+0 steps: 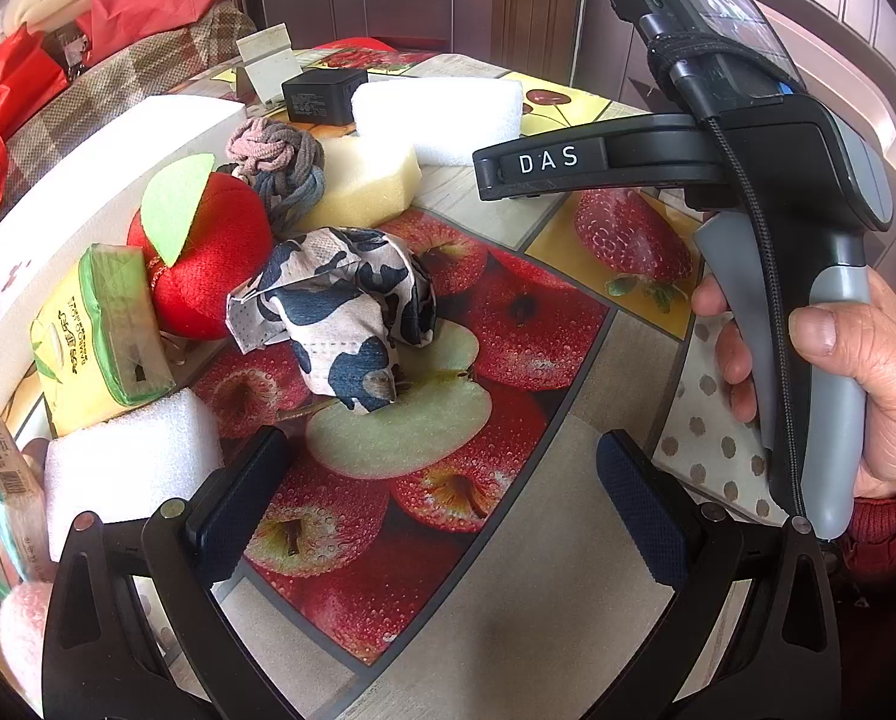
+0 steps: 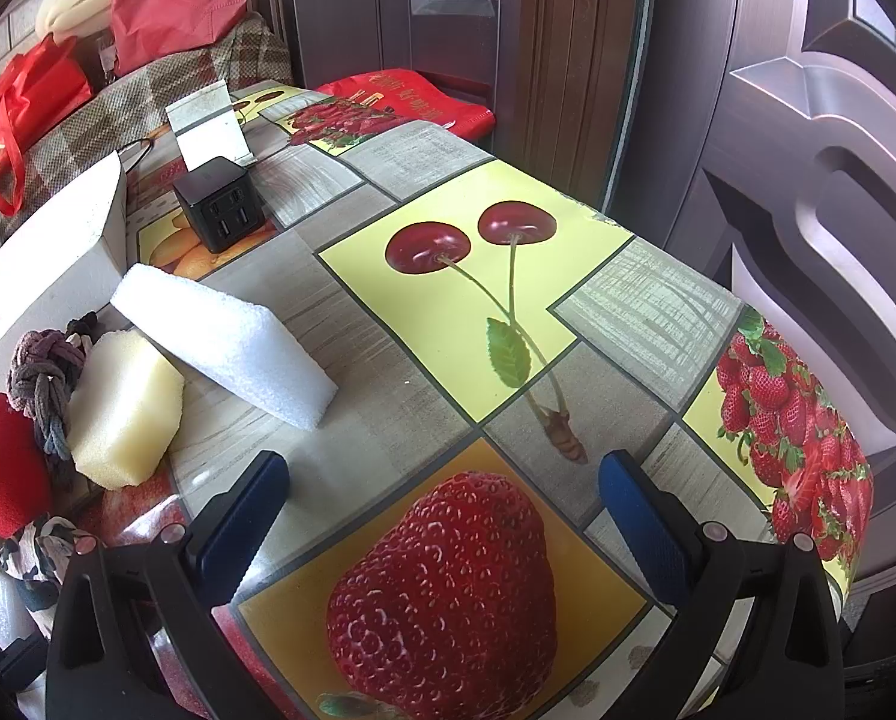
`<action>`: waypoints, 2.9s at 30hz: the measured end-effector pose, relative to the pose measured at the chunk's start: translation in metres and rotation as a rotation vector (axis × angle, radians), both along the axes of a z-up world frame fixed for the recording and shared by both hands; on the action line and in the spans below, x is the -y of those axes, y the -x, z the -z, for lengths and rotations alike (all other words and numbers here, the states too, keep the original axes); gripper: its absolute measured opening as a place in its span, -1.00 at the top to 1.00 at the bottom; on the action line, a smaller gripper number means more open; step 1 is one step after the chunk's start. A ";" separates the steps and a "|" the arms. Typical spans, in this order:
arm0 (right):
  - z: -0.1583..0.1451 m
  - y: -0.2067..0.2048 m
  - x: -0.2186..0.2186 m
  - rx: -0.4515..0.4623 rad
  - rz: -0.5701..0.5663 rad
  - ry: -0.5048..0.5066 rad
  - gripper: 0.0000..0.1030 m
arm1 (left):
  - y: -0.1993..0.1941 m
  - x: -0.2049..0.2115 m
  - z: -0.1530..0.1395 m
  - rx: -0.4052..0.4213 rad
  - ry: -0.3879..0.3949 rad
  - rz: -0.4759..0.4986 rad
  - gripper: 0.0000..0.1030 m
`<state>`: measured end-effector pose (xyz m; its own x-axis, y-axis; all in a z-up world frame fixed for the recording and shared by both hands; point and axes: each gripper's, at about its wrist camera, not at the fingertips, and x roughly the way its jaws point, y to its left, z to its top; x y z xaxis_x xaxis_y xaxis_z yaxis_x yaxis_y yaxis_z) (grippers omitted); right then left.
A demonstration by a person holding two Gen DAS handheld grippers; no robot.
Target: Organize soft objects
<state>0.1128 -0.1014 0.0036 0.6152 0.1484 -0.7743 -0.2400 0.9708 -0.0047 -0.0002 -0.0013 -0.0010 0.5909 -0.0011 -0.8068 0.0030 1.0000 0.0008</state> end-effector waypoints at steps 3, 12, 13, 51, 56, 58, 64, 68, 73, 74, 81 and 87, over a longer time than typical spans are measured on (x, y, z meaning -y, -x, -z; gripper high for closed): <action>0.000 0.000 0.000 0.000 -0.001 0.001 -1.00 | 0.000 0.000 0.000 0.000 0.000 0.000 -0.99; 0.000 0.000 0.000 0.000 -0.001 0.001 -1.00 | 0.000 0.000 0.000 0.000 0.001 0.000 -0.99; 0.000 0.000 0.000 0.000 -0.001 0.002 -1.00 | 0.000 0.000 0.000 0.000 0.000 0.000 -0.99; -0.014 -0.036 -0.067 0.025 -0.733 -0.004 0.60 | 0.149 -0.079 -0.004 0.004 -0.002 -0.054 0.11; -0.025 -0.022 -0.041 0.101 -0.700 -0.064 0.63 | 0.169 -0.076 -0.024 0.128 -0.031 -0.081 0.46; -0.033 -0.017 -0.026 0.147 -0.686 -0.141 0.63 | 0.182 -0.083 -0.040 0.253 -0.031 -0.140 0.46; -0.052 0.007 0.011 0.287 -0.599 -0.409 0.62 | 0.197 -0.128 -0.060 0.528 -0.087 -0.504 0.45; -0.051 0.011 -0.011 0.363 -0.563 -0.361 0.62 | 0.181 -0.144 -0.061 0.604 -0.169 -0.620 0.45; -0.055 0.006 -0.046 0.438 -0.580 -0.314 0.62 | 0.153 -0.170 -0.060 0.635 -0.199 -0.657 0.45; -0.055 0.006 -0.056 0.454 -0.591 -0.302 0.62 | 0.149 -0.176 -0.060 0.639 -0.204 -0.668 0.45; -0.054 0.003 -0.096 0.483 -0.628 -0.310 0.62 | 0.127 -0.218 -0.061 0.657 -0.229 -0.754 0.44; -0.051 0.001 -0.135 0.453 -0.690 -0.319 0.62 | 0.088 -0.231 -0.059 0.633 -0.221 -0.737 0.43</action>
